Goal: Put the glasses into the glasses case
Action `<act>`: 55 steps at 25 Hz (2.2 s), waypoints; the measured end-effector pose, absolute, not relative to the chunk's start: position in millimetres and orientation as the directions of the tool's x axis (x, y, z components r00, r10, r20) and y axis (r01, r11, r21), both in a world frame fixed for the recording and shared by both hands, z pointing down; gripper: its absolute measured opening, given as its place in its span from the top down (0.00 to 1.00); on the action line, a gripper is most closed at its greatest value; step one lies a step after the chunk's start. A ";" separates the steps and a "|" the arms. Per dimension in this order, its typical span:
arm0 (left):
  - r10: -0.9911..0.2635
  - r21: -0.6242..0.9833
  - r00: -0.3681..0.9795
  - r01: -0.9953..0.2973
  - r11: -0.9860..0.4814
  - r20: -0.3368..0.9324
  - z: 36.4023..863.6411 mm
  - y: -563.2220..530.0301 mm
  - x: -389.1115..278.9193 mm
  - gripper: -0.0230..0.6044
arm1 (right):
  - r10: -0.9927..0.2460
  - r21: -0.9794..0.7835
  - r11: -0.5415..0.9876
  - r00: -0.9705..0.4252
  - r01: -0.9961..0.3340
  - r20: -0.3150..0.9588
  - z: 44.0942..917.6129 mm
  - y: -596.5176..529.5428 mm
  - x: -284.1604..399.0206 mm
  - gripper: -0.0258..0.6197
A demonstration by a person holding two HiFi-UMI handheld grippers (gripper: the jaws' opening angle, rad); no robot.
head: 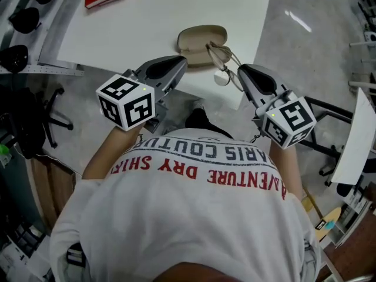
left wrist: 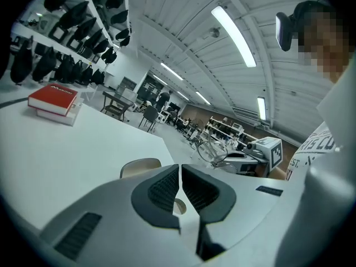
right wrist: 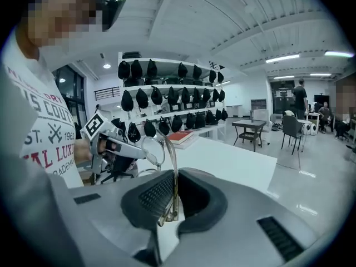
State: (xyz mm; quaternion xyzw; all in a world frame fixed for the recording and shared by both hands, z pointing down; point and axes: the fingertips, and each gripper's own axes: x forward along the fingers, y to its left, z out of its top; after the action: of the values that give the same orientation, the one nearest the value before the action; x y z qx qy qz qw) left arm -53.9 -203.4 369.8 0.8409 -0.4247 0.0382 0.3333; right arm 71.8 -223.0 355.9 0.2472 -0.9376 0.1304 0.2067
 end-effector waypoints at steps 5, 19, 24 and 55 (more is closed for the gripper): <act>-0.719 0.544 0.584 -0.768 -0.339 0.376 386.1 -215.5 -63.3 0.90 | -0.337 -0.136 0.884 -0.811 -0.448 0.478 368.7 -245.9 62.2 0.90; -0.804 0.559 0.420 -0.818 -0.135 0.421 412.2 -219.0 -91.8 0.90 | -0.126 -0.096 0.973 -0.829 -0.211 0.544 402.7 -288.4 27.7 0.90; -0.815 0.554 0.374 -0.829 -0.081 0.442 426.0 -216.1 -97.9 0.90 | -0.061 -0.071 0.990 -0.818 -0.124 0.572 421.8 -294.2 17.7 0.90; -0.807 0.570 0.321 -0.822 0.022 0.495 483.0 -214.1 -108.1 0.90 | 0.152 0.007 0.974 -0.684 0.225 0.714 520.5 -284.6 -11.8 0.90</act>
State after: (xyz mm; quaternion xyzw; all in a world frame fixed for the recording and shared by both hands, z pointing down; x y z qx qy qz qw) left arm -108.1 -214.1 483.0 0.6991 -0.5824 0.0087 0.4146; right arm -11.8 -284.6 520.5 -0.1028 -0.9164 -0.0471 0.3841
